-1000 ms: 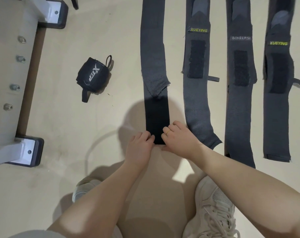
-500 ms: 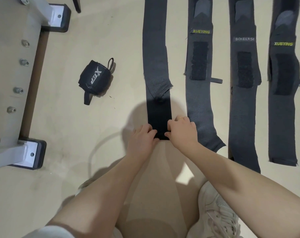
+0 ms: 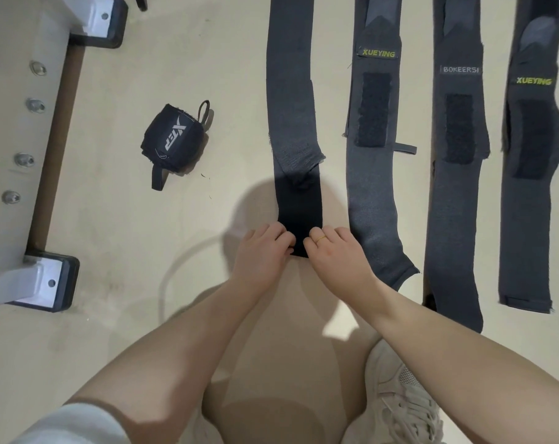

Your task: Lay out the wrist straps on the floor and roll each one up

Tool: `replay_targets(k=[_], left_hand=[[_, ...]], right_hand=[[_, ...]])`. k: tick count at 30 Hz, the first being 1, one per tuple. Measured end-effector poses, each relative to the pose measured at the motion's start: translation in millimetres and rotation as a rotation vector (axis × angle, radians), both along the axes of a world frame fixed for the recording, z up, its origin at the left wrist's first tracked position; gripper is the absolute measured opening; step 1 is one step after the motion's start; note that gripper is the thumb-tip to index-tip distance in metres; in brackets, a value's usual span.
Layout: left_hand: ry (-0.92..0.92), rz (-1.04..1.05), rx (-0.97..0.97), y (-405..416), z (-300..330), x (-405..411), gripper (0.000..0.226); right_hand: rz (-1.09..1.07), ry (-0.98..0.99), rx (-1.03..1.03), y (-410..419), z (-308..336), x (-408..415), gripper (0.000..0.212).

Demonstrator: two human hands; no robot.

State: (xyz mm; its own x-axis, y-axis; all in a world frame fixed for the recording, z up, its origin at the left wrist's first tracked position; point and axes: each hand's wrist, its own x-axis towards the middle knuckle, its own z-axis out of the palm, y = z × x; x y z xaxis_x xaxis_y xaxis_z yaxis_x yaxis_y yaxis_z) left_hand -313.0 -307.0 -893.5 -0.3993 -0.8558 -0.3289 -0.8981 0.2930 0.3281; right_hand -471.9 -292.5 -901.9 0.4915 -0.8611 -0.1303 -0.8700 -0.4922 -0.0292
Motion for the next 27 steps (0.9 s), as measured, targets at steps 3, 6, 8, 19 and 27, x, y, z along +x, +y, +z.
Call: replay_targets(k=[3,6,8,19,27], left_hand=[[-0.091,-0.066,-0.033,0,-3,3,0.032],[-0.138,-0.16,-0.037,0,-6,3,0.035],[-0.1,-0.179,-0.052,-2,-10,3,0.036],[0.028,0.018,0.296,-26,1,-5,0.032],[-0.05,-0.176,-0.174,-25,-1,-4,0.032]], right_hand=[[-0.11,-0.006,0.069,-13,9,5,0.018],[-0.28,-0.034,0.411,-20,14,3,0.022],[-0.456,-0.121,0.547,-20,18,4,0.024],[-0.26,0.073,0.097,-6,21,18,0.019],[-0.022,0.017,-0.049,-3,7,4,0.019]])
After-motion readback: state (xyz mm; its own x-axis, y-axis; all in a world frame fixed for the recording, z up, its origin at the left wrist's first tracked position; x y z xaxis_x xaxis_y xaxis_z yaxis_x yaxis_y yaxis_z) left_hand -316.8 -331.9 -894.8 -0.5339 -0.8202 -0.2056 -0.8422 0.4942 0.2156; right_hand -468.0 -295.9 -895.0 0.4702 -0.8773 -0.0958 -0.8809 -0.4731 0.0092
